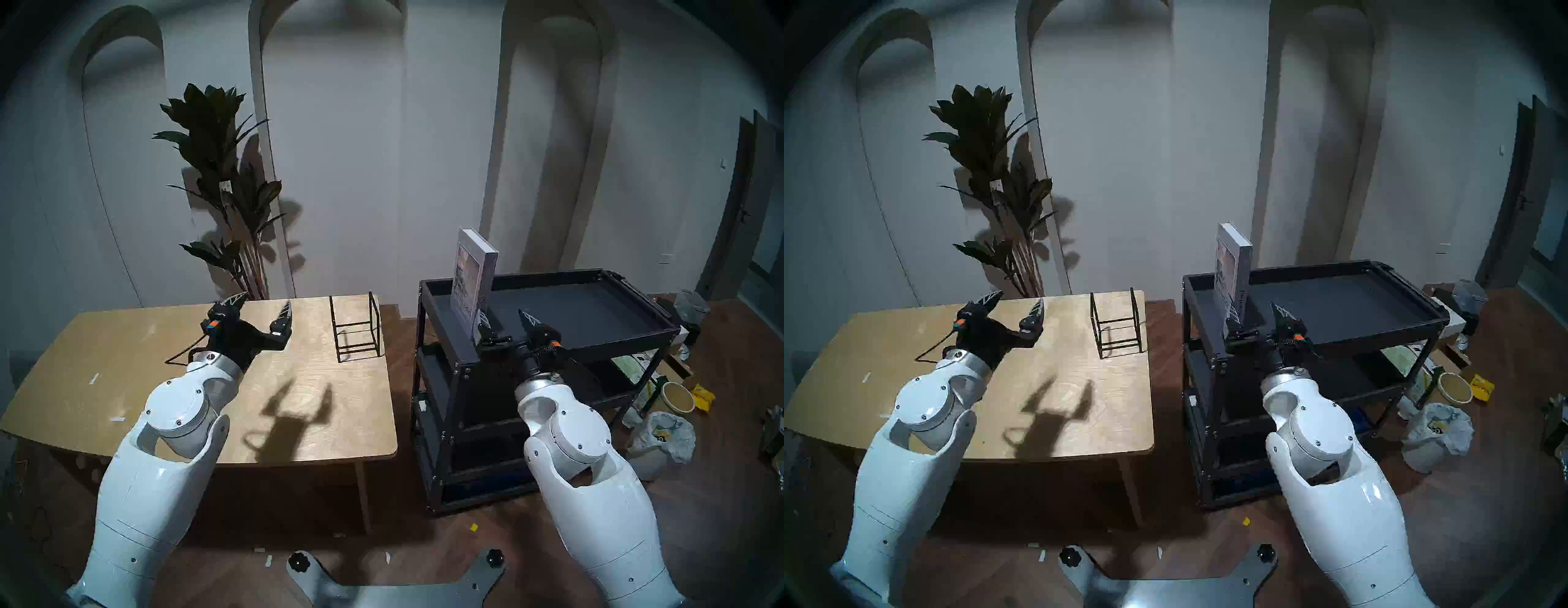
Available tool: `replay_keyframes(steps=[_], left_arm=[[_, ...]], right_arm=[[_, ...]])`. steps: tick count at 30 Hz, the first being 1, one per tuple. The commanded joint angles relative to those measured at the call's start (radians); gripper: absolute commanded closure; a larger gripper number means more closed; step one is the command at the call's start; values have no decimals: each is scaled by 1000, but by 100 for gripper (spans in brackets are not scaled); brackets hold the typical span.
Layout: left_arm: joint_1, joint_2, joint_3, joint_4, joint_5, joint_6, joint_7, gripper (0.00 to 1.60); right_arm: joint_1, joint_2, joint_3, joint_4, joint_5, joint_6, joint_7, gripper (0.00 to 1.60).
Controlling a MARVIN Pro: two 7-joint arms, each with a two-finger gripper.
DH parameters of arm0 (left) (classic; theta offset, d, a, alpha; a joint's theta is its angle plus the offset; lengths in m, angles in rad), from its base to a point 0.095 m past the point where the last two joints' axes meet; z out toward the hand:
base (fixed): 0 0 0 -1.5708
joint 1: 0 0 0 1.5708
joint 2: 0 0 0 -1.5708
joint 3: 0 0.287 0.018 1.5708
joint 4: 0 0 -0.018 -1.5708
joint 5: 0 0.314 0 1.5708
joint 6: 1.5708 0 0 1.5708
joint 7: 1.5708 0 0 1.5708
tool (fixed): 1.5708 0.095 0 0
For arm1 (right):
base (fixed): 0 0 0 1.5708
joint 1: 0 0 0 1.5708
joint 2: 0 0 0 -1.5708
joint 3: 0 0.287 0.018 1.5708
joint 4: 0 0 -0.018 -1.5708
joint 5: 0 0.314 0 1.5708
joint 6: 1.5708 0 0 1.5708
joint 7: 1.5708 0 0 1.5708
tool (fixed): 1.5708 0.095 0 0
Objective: Transfer books between table and cart
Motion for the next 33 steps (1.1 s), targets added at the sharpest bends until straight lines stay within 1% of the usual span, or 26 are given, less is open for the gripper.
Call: replay_keyframes(steps=[1, 33], left_arm=[[-10, 3, -8, -15, 7, -14, 3, 0], [-10, 2, -9, -15, 9, -14, 3, 0]], right_arm=[[16, 0, 5, -17, -4, -9, -2, 0], [16, -5, 7, -17, -8, -8, 3, 0]])
